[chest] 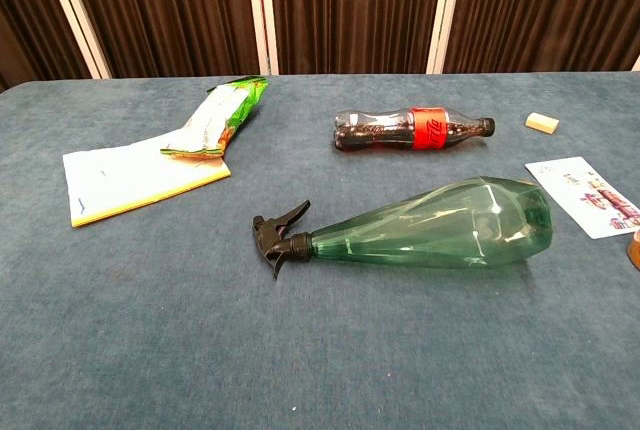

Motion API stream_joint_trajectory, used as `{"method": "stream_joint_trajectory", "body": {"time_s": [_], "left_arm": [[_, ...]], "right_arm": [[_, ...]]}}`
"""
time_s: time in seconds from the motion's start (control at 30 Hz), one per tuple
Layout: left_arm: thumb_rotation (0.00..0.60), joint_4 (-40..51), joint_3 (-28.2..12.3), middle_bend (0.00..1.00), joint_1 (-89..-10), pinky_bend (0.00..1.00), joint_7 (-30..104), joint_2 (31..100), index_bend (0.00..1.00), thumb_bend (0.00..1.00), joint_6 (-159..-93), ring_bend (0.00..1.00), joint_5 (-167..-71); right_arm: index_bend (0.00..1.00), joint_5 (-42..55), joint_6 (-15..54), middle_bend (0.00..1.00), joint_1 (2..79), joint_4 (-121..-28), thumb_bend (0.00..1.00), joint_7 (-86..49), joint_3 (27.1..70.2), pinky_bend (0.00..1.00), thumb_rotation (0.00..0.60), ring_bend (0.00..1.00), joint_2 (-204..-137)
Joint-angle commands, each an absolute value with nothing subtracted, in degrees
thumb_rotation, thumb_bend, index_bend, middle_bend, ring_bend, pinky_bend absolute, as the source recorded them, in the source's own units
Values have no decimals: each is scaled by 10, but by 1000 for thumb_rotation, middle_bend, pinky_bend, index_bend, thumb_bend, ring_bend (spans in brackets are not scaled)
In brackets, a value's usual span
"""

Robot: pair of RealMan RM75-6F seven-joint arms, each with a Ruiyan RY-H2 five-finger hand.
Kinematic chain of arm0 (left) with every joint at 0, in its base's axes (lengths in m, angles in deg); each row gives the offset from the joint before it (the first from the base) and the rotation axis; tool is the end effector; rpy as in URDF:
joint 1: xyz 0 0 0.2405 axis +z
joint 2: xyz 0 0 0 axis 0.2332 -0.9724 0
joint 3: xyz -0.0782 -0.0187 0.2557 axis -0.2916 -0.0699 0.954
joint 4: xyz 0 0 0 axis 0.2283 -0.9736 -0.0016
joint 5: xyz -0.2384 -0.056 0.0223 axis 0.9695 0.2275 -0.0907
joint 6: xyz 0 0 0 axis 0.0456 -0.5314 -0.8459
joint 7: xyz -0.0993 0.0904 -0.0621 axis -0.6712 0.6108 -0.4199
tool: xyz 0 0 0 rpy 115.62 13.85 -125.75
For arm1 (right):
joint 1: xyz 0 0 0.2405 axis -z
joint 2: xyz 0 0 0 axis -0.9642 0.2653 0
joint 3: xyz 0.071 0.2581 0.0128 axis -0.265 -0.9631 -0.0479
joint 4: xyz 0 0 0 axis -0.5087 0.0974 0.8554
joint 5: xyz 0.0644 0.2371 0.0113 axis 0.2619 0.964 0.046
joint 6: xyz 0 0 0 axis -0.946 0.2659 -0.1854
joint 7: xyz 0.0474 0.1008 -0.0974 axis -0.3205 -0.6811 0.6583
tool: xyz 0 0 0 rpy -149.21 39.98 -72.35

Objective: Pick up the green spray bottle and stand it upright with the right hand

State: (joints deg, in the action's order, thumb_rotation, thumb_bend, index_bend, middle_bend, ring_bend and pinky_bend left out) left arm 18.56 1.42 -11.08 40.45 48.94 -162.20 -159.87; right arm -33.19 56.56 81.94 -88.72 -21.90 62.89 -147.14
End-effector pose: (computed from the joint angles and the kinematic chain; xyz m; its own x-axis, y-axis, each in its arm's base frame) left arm -0.3276 0.1244 0.1375 0.4906 -0.1520 0.8580 0.8445 -0.1596 -0.5112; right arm -0.3363 -0.0839 0.1654 0.4212 0.0504 0.9056 -0.8978 -0.1185 0.4242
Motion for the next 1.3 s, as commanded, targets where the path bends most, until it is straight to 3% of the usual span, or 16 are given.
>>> {"method": "stream_joint_trajectory", "body": {"time_s": [0.03,0.4,0.63,1.0,1.3], "left_arm": [[600,187,13,0,-114,47,406,490,0,9,-1618,0,-1598],[600,187,10,0,-121,47,412,493,0,9,-1612,0,-1597],[600,186,-2,0,-142,47,419,504,0,9,-1588,0,-1590],[600,192,-28,0,-182,47,438,514,0,9,-1510,0,-1527],[600,192,-32,0,-176,47,426,509,0,8,-1537,0,-1524]], "right_arm": [[0,-330,564,0,819,-887,95,-216,629,0,600,0,-1472],[0,-345,547,0,818,-894,95,-160,636,0,600,0,-1490],[57,-419,509,0,793,-899,126,-26,637,0,600,0,-1543],[98,-384,323,0,758,-985,140,335,606,0,600,0,-1641],[158,-341,255,0,724,-1012,175,473,569,0,600,0,-1701]]}}
